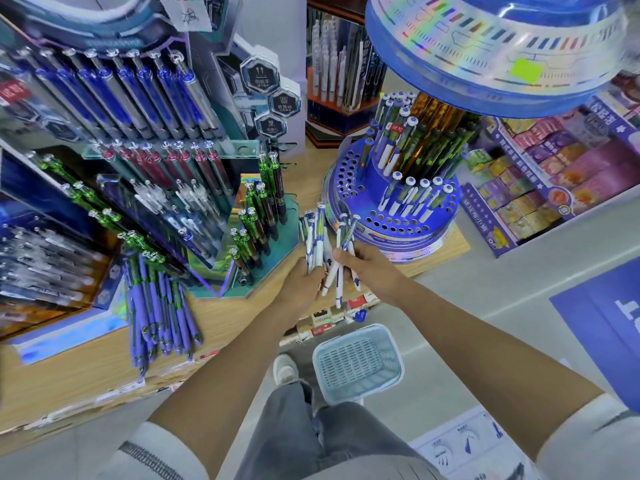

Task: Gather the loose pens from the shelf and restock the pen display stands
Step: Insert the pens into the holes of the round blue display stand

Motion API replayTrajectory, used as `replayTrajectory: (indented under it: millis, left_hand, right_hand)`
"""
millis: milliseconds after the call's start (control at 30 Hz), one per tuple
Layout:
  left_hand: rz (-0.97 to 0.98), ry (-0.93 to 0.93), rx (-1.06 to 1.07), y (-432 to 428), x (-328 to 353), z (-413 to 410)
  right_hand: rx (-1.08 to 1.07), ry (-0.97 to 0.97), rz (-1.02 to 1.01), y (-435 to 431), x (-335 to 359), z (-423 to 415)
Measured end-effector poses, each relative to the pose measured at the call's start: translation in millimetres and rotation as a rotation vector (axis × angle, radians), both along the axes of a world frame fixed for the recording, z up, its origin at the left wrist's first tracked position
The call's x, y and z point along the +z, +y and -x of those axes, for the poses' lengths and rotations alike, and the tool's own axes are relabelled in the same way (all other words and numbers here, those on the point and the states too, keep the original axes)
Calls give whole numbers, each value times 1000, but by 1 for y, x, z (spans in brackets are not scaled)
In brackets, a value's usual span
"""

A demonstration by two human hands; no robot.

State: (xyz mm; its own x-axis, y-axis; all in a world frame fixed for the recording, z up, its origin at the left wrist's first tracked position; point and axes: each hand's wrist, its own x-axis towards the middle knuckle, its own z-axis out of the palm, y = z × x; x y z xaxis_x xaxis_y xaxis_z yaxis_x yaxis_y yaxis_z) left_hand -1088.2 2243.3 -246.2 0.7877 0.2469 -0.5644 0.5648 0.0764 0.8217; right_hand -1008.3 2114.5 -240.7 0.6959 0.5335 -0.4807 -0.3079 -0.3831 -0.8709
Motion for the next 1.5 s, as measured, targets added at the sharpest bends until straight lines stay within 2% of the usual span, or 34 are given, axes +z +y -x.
replayTrajectory:
  millis: [200, 367, 500, 633, 833, 1000, 1133, 1233, 1500]
  left_hand:
    - [136, -11, -16, -14, 24, 14]
    - [129, -2, -79, -16, 17, 23]
    - [151, -171, -169, -19, 30, 31]
    - [116, -228, -282, -18, 36, 27]
    - [96, -268, -388, -3, 43, 6]
    - [62, -316, -461, 8, 47, -12]
    - [-24, -262, -452, 13, 43, -26]
    - [-46, -252, -450, 15, 39, -35]
    - [-24, -230, -430, 17, 36, -47]
  right_hand:
    - [32, -71, -28, 1, 12, 12]
    - [-20, -130, -57, -4, 20, 24]
    - [-96, -65, -112, -14, 29, 29]
    - [-118, -14, -100, -25, 37, 29]
    - [-183, -83, -49, -26, 51, 29]
    - [-369, -142, -11, -30, 58, 26]
    - [-595, -289, 70, -44, 61, 21]
    - [-716, -302, 61, -54, 64, 15]
    - [-839, -347, 211, -57, 66, -16]
